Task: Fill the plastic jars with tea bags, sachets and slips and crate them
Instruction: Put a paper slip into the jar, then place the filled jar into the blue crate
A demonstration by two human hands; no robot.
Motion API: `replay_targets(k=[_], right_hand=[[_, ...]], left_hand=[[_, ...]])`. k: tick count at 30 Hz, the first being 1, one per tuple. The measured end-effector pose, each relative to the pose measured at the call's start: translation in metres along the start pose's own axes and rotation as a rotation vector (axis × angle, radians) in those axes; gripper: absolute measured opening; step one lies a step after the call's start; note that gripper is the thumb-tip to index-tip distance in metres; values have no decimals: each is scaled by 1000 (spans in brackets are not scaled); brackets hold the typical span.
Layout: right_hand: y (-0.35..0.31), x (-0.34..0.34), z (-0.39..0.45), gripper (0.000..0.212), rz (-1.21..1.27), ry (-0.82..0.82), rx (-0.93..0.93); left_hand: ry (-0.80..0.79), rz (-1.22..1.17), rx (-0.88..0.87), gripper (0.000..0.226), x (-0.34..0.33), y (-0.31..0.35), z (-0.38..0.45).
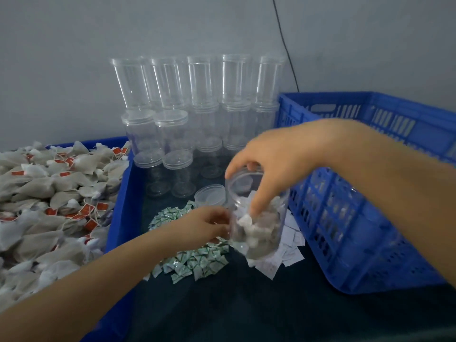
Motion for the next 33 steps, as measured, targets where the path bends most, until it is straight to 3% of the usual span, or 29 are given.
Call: replay_targets(k=[3, 8, 11, 15, 18, 24, 28, 33], right_hand=[[23, 63, -27, 76, 119, 108, -68], [94, 153, -73, 56, 415, 523, -164], [155, 182, -88, 47, 466, 720, -247], [237, 186, -89, 61, 448, 830, -468], [287, 152, -73, 71, 358, 693, -638], [349, 33, -58, 72, 200, 145, -802], [350, -40, -78, 79, 175, -228, -867], [325, -99, -87, 77, 155, -537, -834]], left_hand=[[9, -1, -17, 18, 5, 10, 15], [0, -29, -46, 11, 8, 22, 39], [-16, -23, -54, 11, 6, 23, 49], [-35, -7, -36, 11, 3, 15, 59], [-42, -28, -20, 11, 0, 6, 65], [-76, -61, 3, 10, -6, -9, 71], [-81, -57, 5, 10, -10, -12, 74], [-118, 21, -24, 10, -20, -7, 75]])
Point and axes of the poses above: each hand's wrist, its own z-axis towards the middle knuckle, its own x-axis out of the back of the hand, y = z × x, the point moved 9 cm from there along z, towards the middle knuckle, and after that the axes turned 5 degrees about z, right-handed, at the moved point
